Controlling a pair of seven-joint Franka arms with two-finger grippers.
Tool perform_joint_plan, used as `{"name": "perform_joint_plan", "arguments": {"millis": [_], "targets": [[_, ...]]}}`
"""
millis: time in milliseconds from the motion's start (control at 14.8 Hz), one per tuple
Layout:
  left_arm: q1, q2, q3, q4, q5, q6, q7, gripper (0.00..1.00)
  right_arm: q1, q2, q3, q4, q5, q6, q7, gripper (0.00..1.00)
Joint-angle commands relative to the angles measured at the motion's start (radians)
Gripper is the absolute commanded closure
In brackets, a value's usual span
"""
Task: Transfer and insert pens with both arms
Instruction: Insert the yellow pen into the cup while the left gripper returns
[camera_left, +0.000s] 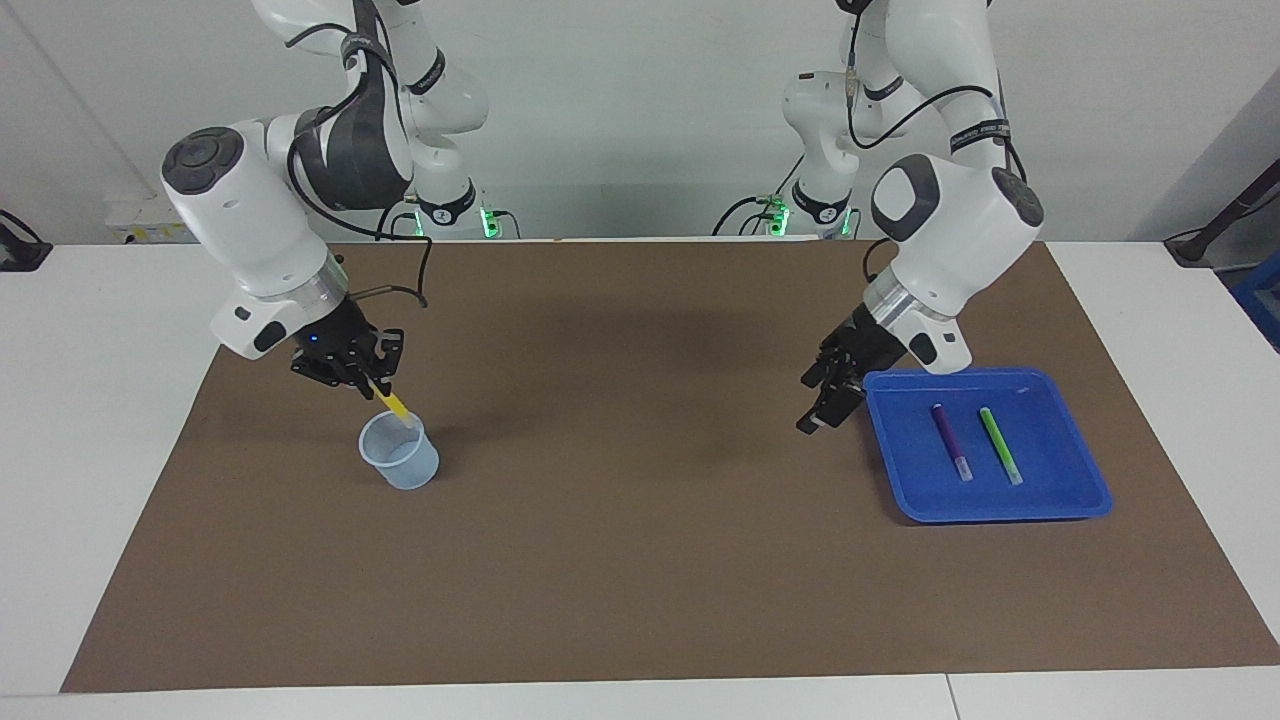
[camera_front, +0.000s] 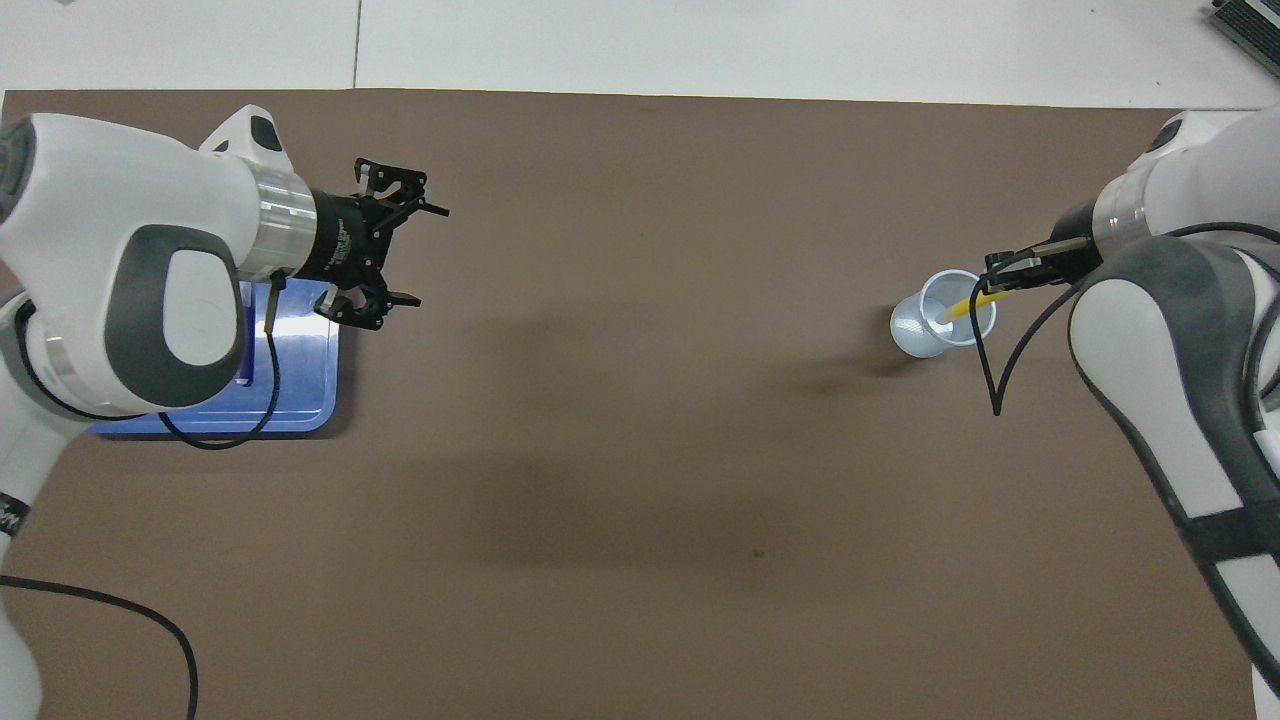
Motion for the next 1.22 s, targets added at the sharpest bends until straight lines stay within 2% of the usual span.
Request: {"name": "perform_joint_plan", "arguments": {"millis": [0, 271, 678, 813, 949, 1017, 1084, 1152], "targets": [[0.082, -0.040, -0.007, -0.025, 0.055, -0.100, 0.291, 0.00, -0.032, -0.005, 0.009, 0.004, -0.030, 0.009, -0.024, 1.00], [0.106, -0.049, -0.008, -0.053, 0.405, -0.117, 0.656, 0.00, -0.040, 0.007, 0.010, 0.001, -0.038, 0.046, -0.026, 1.00], [0.184, -0.015, -0.007, -0.060, 0.441, -0.090, 0.947, 0.00, -0.034, 0.055, 0.010, -0.057, -0.036, 0.184, -0.012, 1.00], [0.199, 0.015, -0.008, -0.053, 0.499, -0.059, 0.991, 0.00, -0.035, 0.059, 0.012, -0.085, -0.035, 0.214, 0.005, 0.71], [0.201, 0.061, -0.008, -0.053, 0.505, 0.005, 0.995, 0.00, -0.035, 0.060, 0.012, -0.074, -0.035, 0.198, 0.023, 0.35], [0.205, 0.080, -0.008, -0.057, 0.505, 0.031, 0.995, 0.00, -0.035, 0.060, 0.012, -0.068, -0.035, 0.193, 0.023, 0.23], [0.213, 0.084, -0.008, -0.070, 0.505, 0.041, 1.005, 0.00, -0.034, 0.056, 0.012, -0.064, -0.032, 0.184, 0.025, 0.00], [0.221, 0.087, -0.008, -0.079, 0.507, 0.050, 1.033, 0.00, -0.032, 0.050, 0.012, -0.054, -0.030, 0.167, 0.025, 0.00]]}}
